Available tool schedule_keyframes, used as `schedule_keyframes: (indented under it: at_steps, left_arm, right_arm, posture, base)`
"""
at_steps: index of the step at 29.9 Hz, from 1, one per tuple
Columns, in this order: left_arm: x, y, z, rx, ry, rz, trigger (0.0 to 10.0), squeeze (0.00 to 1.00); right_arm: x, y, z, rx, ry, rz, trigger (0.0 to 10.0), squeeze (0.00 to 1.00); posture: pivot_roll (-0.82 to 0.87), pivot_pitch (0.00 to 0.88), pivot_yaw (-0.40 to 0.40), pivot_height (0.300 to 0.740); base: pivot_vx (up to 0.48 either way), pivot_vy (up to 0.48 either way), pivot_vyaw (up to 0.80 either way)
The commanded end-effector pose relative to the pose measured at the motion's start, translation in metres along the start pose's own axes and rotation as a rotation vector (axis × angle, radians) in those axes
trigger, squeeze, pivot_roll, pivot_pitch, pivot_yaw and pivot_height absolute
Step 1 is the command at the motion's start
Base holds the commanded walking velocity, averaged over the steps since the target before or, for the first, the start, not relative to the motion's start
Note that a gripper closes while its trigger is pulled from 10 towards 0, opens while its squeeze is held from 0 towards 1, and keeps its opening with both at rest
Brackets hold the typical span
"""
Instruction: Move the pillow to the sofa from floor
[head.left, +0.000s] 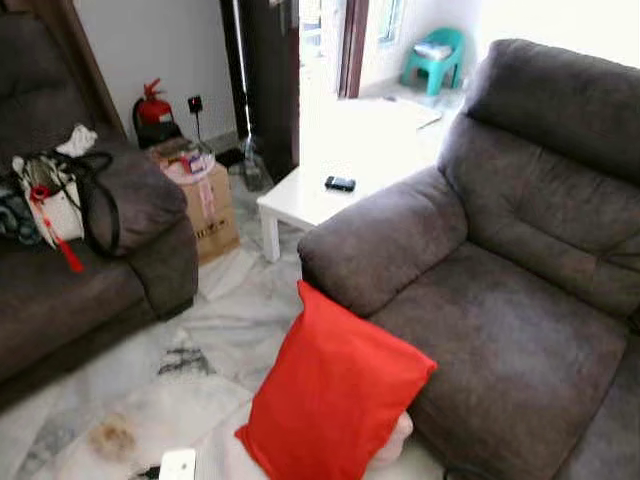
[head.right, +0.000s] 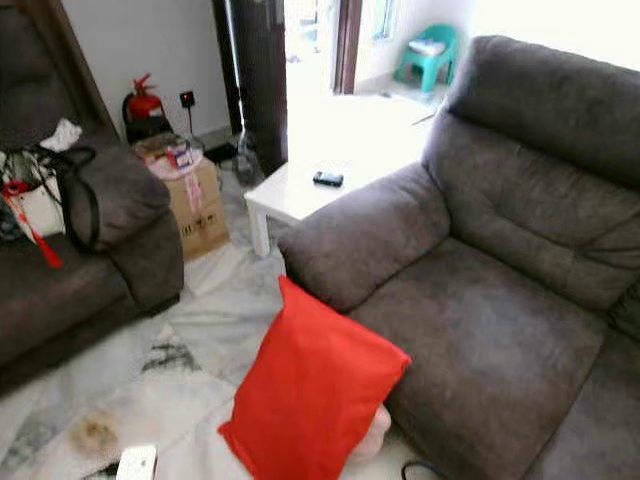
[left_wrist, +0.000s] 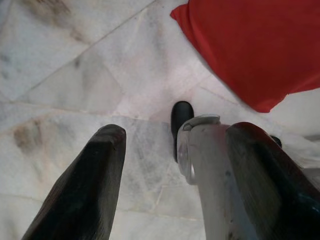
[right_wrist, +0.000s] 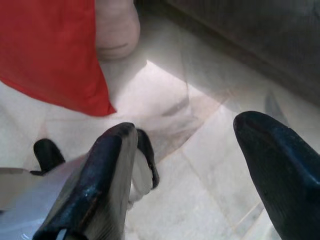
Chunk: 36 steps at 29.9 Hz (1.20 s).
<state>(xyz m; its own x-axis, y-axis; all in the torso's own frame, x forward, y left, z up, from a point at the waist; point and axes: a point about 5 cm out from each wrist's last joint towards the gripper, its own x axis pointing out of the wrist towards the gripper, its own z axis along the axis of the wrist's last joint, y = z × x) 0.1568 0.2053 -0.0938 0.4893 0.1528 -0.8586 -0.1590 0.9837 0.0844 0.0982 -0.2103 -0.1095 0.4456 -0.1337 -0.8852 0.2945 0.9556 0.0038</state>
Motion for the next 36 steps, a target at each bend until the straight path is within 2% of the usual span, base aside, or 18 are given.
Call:
schedule_keyframes:
  at_steps: [1,17,30,36]
  left_arm:
    - [-0.0008,0.0026,-0.0055,0.008,0.016,0.004,10.0,0.0]
    - [-0.0007,0.0019,-0.0049,0.0,0.015,0.003,10.0,0.0]
    - [-0.0007,0.0015,-0.0054,0.005,0.019,0.0,10.0,0.0]
    - [-0.0006,0.0014,-0.0049,0.007,0.018,0.003,10.0,0.0]
  right_arm:
    - [0.0013,0.0014,0.0059,0.003,-0.017,0.001,10.0,0.0]
    - [0.0015,0.0009,0.0072,-0.005,-0.019,0.001,10.0,0.0]
    - [0.0014,0.0006,0.0076,-0.015,-0.022,0.007,10.0,0.0]
    - [0.0017,0.0017,0.0101,-0.053,-0.031,0.031,10.0,0.0]
  posture:
    - [-0.06,0.0,-0.029,0.74]
    - [-0.06,0.0,-0.034,0.74]
    - [-0.06,0.0,-0.036,0.74]
    - [-0.06,0.0,-0.037,0.74]
  base:
    - [0.266,0.0,0.0]
    - [0.262,0.0,0.0]
    - [0.0,0.0,0.0]
    - [0.0,0.0,0.27]
